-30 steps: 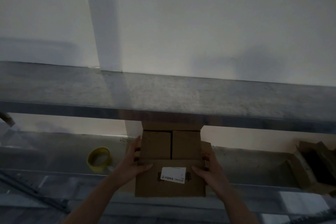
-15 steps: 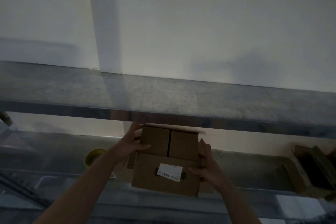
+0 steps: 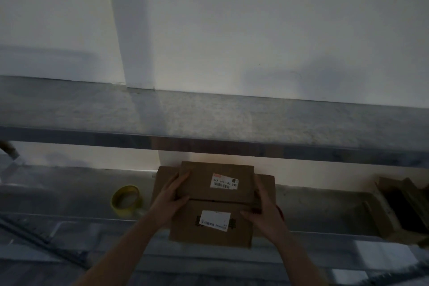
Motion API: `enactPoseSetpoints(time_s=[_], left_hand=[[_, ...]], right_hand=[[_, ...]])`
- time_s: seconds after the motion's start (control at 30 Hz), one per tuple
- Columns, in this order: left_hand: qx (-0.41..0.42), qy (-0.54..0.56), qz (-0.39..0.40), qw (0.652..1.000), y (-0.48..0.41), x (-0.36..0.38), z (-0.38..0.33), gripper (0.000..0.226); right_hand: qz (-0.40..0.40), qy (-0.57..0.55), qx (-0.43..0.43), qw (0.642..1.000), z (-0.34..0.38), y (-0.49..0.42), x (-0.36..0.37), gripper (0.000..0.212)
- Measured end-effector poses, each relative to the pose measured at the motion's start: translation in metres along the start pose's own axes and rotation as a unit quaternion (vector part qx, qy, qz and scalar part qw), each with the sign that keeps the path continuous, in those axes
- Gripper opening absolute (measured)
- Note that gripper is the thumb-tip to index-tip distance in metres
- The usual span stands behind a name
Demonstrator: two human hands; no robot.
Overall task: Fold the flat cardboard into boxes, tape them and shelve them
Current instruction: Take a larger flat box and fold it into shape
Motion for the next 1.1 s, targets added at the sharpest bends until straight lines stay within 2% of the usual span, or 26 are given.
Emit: enactPoseSetpoints(time_s=[0.07,0.17,0.37,0.53,0.7,0.93,1.1], left_hand=[[-0.031,0.048,0.013,0.998,0.007,0.006,0.008,0.071],[-0.020,-0.021,0.051,0.998,0.013,0.012,0.015,0.084],[0.005,-0.054,0.023,0.998,0.015,0.020,0.008,0.083],[-0.012,-0.060,0.041,0.997,0.019,0.029,0.006,0.083],[-0.052,-0.087,0.040,0.994,0.033,0.032,0.028,0.079],[-0.073,-0.072,0.061,0.993,0.025,0.032,0.033,0.086],[-0.074,-0.093,0.049,0.992,0.019,0.031,0.037,0.081]], right_hand=[[0.020,-0.019,0.003,1.000,0.001,0.005,0.008,0.104],[0.012,-0.047,0.026,0.998,0.001,0.014,0.014,0.098],[-0.043,0.075,0.004,0.996,-0.005,0.019,0.000,0.090],[-0.020,0.050,0.067,0.996,-0.017,0.024,-0.011,0.091],[0.035,0.090,0.148,0.984,-0.035,0.033,0.003,0.086],[-0.022,0.102,0.128,0.986,-0.032,0.027,0.007,0.078],[-0.013,0.144,0.127,0.981,-0.030,0.022,0.009,0.073]])
Point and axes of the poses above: each hand's wrist, its own y-axis away from the middle knuckle, its own x-axis out of the palm, z = x × y, the point moved 4 cm from there along -y, towards the middle knuckle, and after that the axes turned 7 degrees about -z, right-handed, at the moved point
